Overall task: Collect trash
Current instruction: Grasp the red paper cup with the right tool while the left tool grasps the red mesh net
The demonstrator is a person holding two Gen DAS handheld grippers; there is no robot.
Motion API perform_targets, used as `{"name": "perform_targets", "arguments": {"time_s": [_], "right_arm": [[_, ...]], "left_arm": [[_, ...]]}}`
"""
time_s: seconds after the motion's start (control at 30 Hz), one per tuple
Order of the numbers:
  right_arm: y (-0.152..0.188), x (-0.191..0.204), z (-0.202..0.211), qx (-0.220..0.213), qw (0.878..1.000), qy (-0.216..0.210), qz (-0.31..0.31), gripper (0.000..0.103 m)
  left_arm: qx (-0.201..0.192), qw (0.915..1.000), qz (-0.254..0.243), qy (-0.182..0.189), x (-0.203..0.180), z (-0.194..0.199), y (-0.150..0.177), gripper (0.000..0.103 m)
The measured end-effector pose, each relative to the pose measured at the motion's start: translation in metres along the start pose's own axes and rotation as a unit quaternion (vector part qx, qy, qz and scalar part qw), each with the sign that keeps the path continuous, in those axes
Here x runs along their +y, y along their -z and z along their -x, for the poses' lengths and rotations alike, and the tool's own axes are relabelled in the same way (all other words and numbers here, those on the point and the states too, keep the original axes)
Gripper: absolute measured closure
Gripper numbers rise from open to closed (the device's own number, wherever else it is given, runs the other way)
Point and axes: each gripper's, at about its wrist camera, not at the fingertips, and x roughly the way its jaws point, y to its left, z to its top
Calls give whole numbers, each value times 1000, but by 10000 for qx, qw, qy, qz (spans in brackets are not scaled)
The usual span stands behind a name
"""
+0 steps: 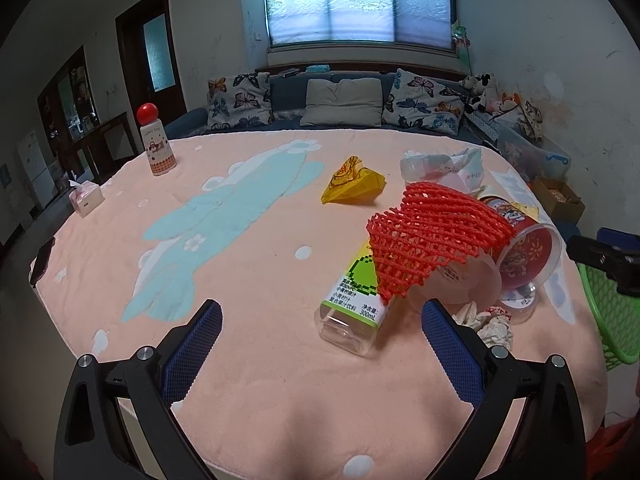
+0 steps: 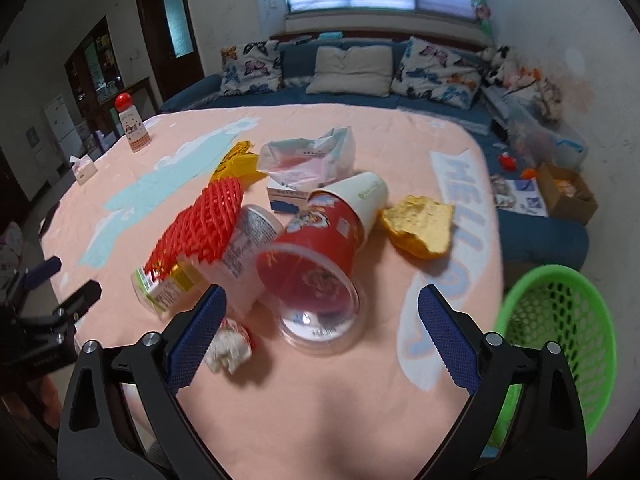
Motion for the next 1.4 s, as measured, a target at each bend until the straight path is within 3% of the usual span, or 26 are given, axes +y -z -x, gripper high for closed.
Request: {"name": "perform_targets", "arguments": {"time_s": [0.17, 0.23, 0.5, 0.6, 0.67, 0.83, 1.0, 1.17, 1.4], "right_arm": [[-28, -11, -22, 391, 9987, -269, -195, 14], [-39, -18, -36, 683, 9952, -574, -409, 19], [-65, -29, -82, 1631, 9794, -859, -820, 25], [-65, -35, -99, 1951, 9733, -768, -937, 26], [-63, -41, -107, 2096, 9669, -933, -1116, 26], [-56, -51, -122, 2398, 9534, -1156, -1417, 26], [-50, -59, -120, 2460, 9482, -1328, -1508, 30], [-49, -63, -110, 2342, 9536, -1355, -1325, 30], [-37, -64, -85, 2189, 9546, -1572, -1272, 30]], "left_arm": [[12, 10000, -17, 19, 3, -7, -7, 6], [20, 10000, -12, 39, 5, -11, -11, 6], [92, 9996, 64, 247, 13, -25, -29, 7], [113, 9991, 28, 400, 15, -31, -40, 7], [145, 9985, -3, 529, 14, -33, -45, 7], [357, 9919, -52, 1222, 0, -41, -65, 8], [546, 9825, -194, 1770, -30, -49, -84, 18], [835, 9738, -280, 2099, -52, -64, -95, 21], [1252, 9695, -439, 2060, -81, -90, -100, 22]]}}
